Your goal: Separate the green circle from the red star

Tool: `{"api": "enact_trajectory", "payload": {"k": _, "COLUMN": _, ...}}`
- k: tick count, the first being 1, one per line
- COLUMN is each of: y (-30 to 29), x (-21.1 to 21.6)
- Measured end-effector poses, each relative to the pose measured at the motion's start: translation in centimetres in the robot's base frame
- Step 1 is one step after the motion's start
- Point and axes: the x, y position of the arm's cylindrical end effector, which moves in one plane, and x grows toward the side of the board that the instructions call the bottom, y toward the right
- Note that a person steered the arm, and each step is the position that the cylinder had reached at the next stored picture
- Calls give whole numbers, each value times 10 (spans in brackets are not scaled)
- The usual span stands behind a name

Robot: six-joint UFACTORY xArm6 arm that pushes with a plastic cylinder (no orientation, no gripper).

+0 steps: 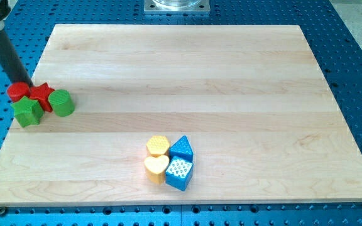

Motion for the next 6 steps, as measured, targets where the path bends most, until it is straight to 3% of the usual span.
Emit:
{"api": "enact_trajectory", "payload": {"k": 3, "y": 102, "x": 37}}
{"api": "enact_trajectory", "payload": {"k": 4, "y": 140, "x": 75}}
{"api": "enact_trajectory", "payload": {"k": 5, "y": 100, "x": 81}}
{"api": "enact_trajectory", "payload": {"k": 6, "y": 123, "x": 113}}
